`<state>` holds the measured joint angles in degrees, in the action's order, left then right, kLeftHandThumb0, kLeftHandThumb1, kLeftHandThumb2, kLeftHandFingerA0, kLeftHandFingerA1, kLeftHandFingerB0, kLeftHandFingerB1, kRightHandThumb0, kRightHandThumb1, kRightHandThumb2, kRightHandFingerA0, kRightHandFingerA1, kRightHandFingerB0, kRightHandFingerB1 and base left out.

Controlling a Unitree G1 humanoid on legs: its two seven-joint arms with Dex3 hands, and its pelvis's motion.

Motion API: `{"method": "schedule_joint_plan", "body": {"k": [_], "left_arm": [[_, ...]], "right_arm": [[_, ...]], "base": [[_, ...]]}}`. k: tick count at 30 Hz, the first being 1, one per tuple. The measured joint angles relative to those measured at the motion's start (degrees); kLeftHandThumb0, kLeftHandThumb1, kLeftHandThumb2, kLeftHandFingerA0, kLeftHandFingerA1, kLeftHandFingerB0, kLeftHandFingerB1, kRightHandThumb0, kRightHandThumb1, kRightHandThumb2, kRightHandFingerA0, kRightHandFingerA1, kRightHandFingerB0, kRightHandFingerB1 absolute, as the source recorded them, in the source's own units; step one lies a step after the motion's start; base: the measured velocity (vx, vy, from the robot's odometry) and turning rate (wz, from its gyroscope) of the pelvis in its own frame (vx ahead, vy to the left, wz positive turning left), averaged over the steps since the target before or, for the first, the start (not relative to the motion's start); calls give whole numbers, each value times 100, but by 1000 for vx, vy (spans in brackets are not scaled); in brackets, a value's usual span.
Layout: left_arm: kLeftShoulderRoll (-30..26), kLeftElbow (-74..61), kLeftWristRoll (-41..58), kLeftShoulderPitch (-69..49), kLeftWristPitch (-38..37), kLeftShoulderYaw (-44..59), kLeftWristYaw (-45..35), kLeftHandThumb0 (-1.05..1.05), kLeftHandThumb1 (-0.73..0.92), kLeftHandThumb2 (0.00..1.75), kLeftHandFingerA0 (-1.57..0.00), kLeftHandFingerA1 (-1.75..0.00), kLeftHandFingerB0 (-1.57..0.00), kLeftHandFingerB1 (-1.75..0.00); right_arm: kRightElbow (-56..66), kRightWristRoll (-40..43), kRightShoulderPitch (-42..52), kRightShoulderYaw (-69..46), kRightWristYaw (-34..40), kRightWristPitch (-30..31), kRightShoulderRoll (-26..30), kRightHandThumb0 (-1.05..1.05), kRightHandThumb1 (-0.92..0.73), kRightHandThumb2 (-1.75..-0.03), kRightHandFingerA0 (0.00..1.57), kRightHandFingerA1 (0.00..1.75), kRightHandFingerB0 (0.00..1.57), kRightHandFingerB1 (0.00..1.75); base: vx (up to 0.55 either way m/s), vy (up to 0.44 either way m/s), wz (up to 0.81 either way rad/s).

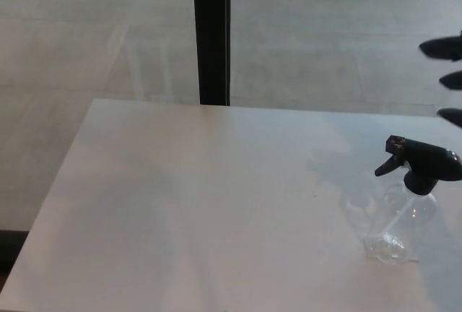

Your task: The robot uses its right hand to grab and lift the lid of the spray bottle kept in the middle of the desk and places the lid on the right side of the bottle

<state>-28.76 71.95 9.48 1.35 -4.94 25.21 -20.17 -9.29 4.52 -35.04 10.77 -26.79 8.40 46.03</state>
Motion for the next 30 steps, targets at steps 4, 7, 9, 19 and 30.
{"method": "schedule_joint_plan", "body": {"k": [4, 7, 9, 19, 30], "left_arm": [[0, 24, -3, -16, -2, -50, 1, -80, 79, 64, -56, -47, -42, -39], [0, 27, -3, -31, -2, -71, 1, -80, 79, 64, -58, -48, -42, -39], [0, 30, -3, -35, -2, -88, 2, -80, 79, 64, -57, -47, -41, -39], [-1, 57, -8, -72, -7, -179, 10, -80, 79, 64, -59, -49, -43, -39], [-2, 88, -10, -162, -68, -223, 27, -82, 80, 64, -58, -48, -43, -39]], "right_arm": [[13, -227, -99, 409, -326, 118, 134, -91, -65, -102, 33, 82, 5, 30], [6, -315, -179, 638, -537, 174, 176, -86, -78, -64, 29, 55, 18, 27], [4, -422, -244, 853, -732, 205, 202, -87, -77, -64, 21, 47, 18, 27], [442, -974, -414, 1617, -1558, 473, 416, -86, -61, -97, 46, 70, 19, 43], [902, -1865, -172, 1484, -1302, 526, 384, -44, -78, -64, 86, 90, 49, 38]], "base": [[0, 0, 0], [0, 0, 0], [0, 0, 0], [0, 0, 0], [0, 0, 0]]}}
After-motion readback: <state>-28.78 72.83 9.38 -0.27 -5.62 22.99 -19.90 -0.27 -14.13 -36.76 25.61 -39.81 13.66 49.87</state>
